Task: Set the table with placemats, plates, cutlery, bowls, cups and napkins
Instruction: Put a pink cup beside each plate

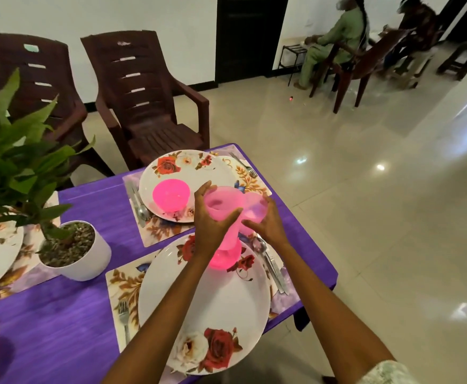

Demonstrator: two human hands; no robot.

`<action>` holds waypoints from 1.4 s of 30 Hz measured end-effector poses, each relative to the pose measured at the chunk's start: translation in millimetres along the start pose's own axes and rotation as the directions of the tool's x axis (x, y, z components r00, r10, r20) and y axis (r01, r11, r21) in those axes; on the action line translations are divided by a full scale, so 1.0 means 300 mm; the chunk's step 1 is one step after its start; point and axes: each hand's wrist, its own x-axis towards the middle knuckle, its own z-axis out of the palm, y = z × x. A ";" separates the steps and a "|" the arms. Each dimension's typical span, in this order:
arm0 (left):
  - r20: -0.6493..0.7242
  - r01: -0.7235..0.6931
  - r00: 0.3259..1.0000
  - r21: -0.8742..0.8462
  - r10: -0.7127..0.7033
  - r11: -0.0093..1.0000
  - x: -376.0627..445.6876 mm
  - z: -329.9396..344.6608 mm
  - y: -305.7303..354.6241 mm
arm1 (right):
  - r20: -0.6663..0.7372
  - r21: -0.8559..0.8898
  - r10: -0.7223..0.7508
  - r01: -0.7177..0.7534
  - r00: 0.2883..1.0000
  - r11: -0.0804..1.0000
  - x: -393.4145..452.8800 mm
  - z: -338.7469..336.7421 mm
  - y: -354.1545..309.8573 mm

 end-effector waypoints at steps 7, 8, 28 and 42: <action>0.002 -0.030 1.000 0.014 0.030 0.999 0.021 -0.033 -0.019 | 0.045 0.026 0.011 -0.012 0.999 1.000 -0.011 0.014 0.010; 0.010 -0.033 0.999 0.012 0.033 0.999 0.024 -0.032 -0.017 | 0.055 0.038 0.013 -0.015 0.998 0.999 -0.010 0.013 0.009; 0.130 -0.009 0.991 -0.131 0.026 0.991 0.127 0.197 0.076 | -0.114 0.260 -0.068 0.095 0.991 0.961 -0.042 -0.154 0.006; 0.128 0.010 0.992 -0.026 -0.007 1.000 0.208 0.779 0.046 | 0.150 0.554 -0.115 0.013 0.982 0.833 0.308 -0.596 0.061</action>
